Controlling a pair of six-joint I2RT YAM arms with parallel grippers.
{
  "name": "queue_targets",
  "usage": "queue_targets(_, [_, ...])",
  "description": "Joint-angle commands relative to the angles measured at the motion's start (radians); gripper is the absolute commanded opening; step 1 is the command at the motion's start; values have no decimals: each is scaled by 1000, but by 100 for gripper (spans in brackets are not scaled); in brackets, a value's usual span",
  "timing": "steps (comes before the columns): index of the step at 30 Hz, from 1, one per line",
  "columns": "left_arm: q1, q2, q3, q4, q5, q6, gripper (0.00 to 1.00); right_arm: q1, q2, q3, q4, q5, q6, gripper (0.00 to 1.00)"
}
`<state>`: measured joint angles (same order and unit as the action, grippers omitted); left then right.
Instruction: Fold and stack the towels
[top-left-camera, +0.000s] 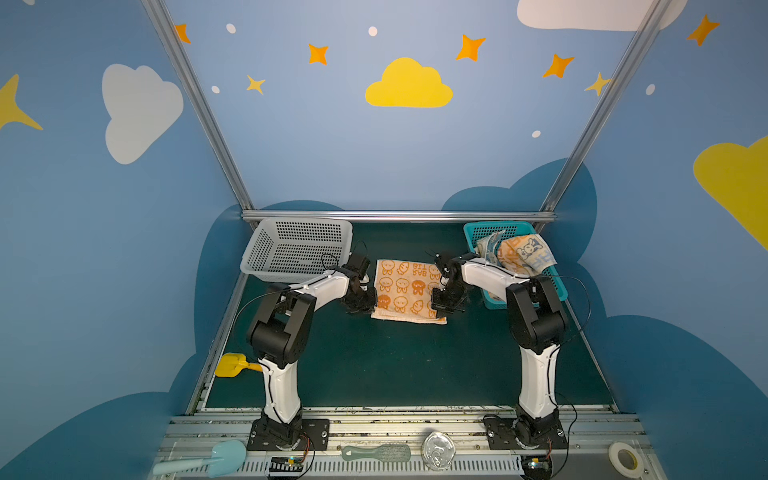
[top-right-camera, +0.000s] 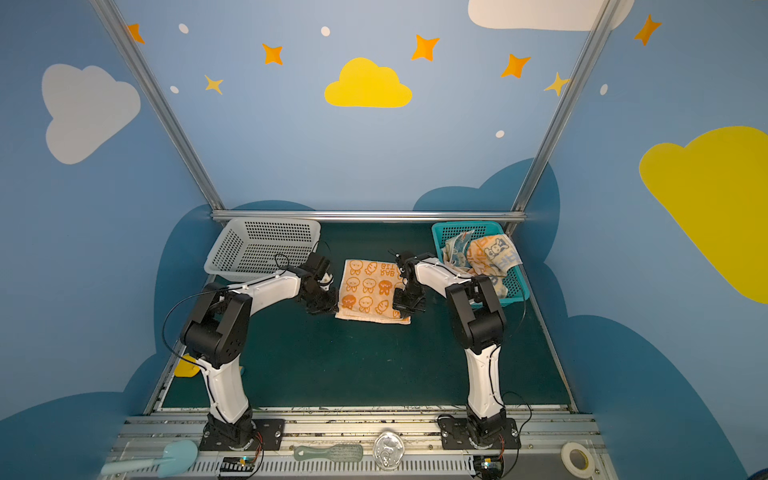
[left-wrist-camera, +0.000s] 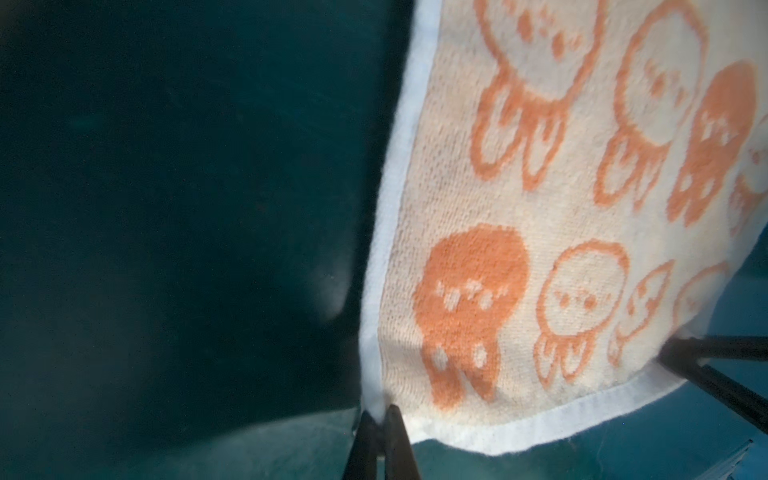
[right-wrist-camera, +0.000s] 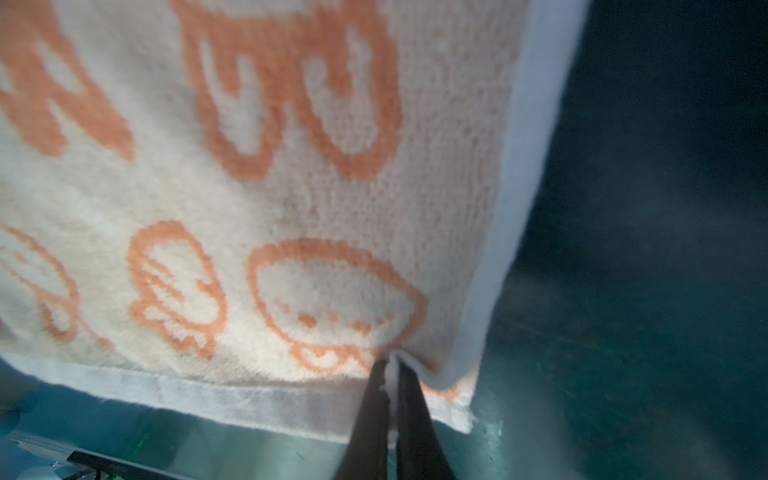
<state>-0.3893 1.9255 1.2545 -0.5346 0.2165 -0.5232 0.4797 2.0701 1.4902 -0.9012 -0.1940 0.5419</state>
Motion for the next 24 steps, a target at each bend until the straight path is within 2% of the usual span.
queue_targets(1, [-11, -15, -3, -30, -5, 13, 12, 14, 10, -40, 20, 34, -1, 10])
queue_targets(5, [-13, -40, -14, -28, 6, 8, 21, 21, -17, -55, 16, 40, 2, 20])
queue_targets(7, [-17, -59, -15, -34, 4, 8, 30, 21, -39, -61, 10, 47, 4, 22])
queue_targets(9, [-17, -86, -7, -48, -4, 11, 39, 22, -67, -70, 6, 52, 4, 31])
queue_targets(14, [-17, -166, 42, -87, -6, 23, 57, 23, -140, -70, -36, 78, 3, 38])
queue_targets(16, [-19, -201, 62, -81, 10, 19, 71, 22, -178, -72, -51, 95, 6, 42])
queue_targets(17, [-20, -215, 75, -74, 35, 14, 80, 23, -198, -73, -56, 100, 7, 49])
queue_targets(18, [-21, -223, 88, -63, 69, 8, 92, 22, -215, -68, -64, 105, 9, 54])
queue_targets(19, [-21, -226, 100, -54, 89, -2, 99, 22, -227, -62, -72, 108, 10, 59])
queue_targets(21, [-21, -212, 122, -25, 138, -34, 99, 20, -252, -54, -72, 106, 17, 71])
queue_targets(24, [-20, -163, 146, 22, 192, -84, 99, 5, -259, -55, -35, 51, 35, 83])
